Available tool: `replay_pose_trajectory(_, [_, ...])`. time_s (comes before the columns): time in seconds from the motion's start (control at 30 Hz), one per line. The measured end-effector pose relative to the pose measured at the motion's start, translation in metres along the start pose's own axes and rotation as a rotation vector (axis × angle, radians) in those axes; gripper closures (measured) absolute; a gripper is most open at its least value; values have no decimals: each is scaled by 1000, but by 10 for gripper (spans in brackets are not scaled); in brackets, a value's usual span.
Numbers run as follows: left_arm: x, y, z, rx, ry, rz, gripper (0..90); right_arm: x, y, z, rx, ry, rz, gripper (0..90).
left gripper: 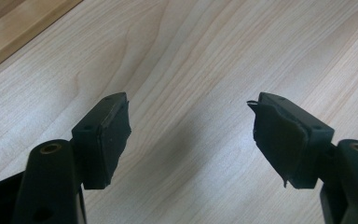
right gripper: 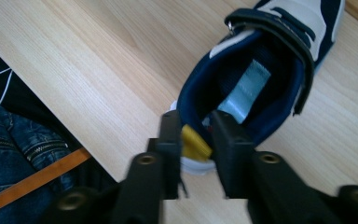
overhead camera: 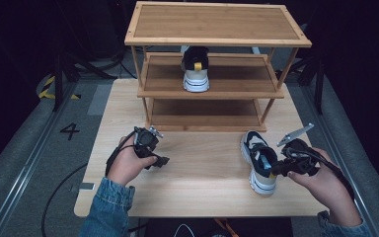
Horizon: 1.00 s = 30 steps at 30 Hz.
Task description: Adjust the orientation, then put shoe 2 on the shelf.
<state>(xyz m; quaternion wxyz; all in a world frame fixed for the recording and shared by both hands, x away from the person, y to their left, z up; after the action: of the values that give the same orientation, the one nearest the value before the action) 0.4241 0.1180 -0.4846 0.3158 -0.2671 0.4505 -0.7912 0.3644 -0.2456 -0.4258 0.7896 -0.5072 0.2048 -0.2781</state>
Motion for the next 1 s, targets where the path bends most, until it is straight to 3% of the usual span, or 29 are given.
replay_pose_trajectory(0.13, [0, 1, -1, -4, -4, 0, 279, 0, 15, 1, -33, -23, 23, 592])
replay_pose_trajectory(0.3, [-1, 3, -2, -6, -1, 1, 277, -1, 40, -2, -97, -37, 58, 566])
replay_pose_trajectory(0.47, [-2, 3, -2, -6, -9, 0, 276, -1, 57, -4, -150, -47, 65, 582])
replay_pose_trajectory(0.57, [-3, 2, -3, -9, -16, 0, 276, -2, 69, -8, -200, -56, 61, 669])
replay_pose_trajectory(0.73, [-4, 2, -3, -4, -16, 2, 276, -3, 69, -8, -194, -53, 98, 728])
replay_pose_trajectory(1.0, [-6, 1, -3, 2, -19, 3, 275, -7, 65, -4, -178, -58, 106, 736])
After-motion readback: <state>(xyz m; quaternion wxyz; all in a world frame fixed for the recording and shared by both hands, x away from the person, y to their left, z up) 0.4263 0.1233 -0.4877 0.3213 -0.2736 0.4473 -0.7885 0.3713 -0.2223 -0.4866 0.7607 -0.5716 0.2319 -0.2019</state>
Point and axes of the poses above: each handheld gripper's, and its own axes: y roughly forward along the jaws, z roughly out of its top, x roughly to its right, the point moved 9 cm from there along y, roughly forward along the jaws, and after that the axes turned 5 degrees about -y, right-handed, at the moved point
